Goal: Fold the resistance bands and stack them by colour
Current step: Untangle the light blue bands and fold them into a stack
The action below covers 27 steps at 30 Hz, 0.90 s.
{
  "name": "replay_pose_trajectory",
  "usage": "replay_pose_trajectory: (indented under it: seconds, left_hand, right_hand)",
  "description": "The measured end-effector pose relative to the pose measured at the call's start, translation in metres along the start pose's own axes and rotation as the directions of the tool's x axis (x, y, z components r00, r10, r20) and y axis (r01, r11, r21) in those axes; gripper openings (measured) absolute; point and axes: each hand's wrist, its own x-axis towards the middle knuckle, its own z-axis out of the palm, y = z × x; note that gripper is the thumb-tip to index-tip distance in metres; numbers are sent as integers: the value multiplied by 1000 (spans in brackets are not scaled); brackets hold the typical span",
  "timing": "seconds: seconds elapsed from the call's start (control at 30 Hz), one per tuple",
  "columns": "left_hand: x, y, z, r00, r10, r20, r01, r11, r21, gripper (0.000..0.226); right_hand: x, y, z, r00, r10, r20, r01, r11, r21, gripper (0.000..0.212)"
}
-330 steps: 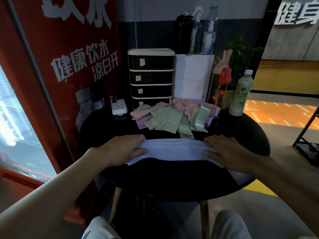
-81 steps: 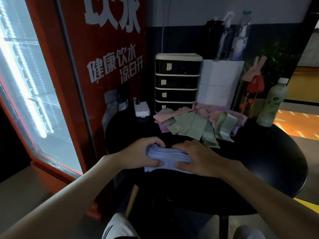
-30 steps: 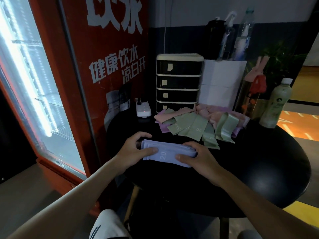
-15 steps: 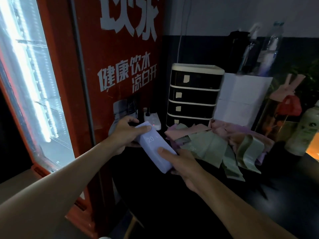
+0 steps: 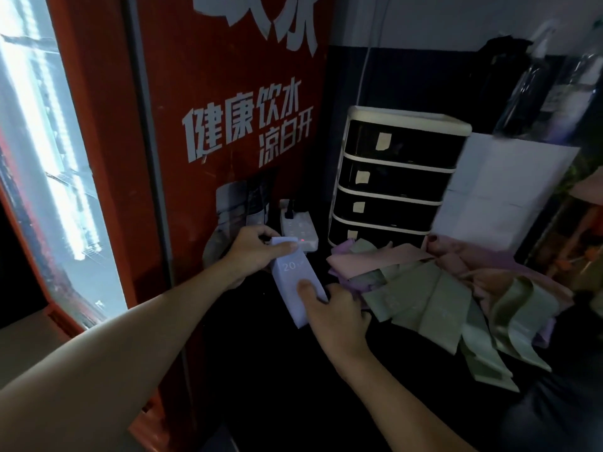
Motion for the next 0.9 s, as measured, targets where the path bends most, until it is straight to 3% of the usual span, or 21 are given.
replay_pose_trajectory:
  seconds: [0.07, 0.2, 0.33, 0.47, 0.7, 0.8, 0.9]
  left_hand:
    - [2, -5, 6, 998, 54, 27, -55, 998, 25, 31]
    - [8, -12, 14, 988, 151, 15, -152, 986, 69, 20]
    - [13, -23, 17, 984, 175, -23, -171, 979, 115, 22]
    - [13, -25, 18, 987, 159, -31, -156, 985, 72, 28]
    - [0, -17, 15, 978, 203, -51, -198, 976, 88, 38]
    - [-13, -21, 7, 925, 366, -105, -332, 910, 249, 38]
    - [-28, -31, 2, 885, 462, 51, -448, 819, 359, 33]
  right_hand:
    - [-7, 3, 2, 994, -80, -76, 77, 996, -49, 44]
    - [-9, 8, 2, 987, -144, -65, 136, 984, -116, 43]
    - [-14, 14, -3, 970, -242, 18, 242, 968, -64, 70]
    - [-10, 19, 0, 961, -271, 57, 277, 949, -151, 58]
    - [-10, 17, 1, 960, -278, 36, 280, 947, -157, 54]
    - [-10, 17, 1, 959, -281, 29, 282, 948, -146, 53]
    - [-10, 17, 1, 959, -283, 18, 283, 949, -142, 53]
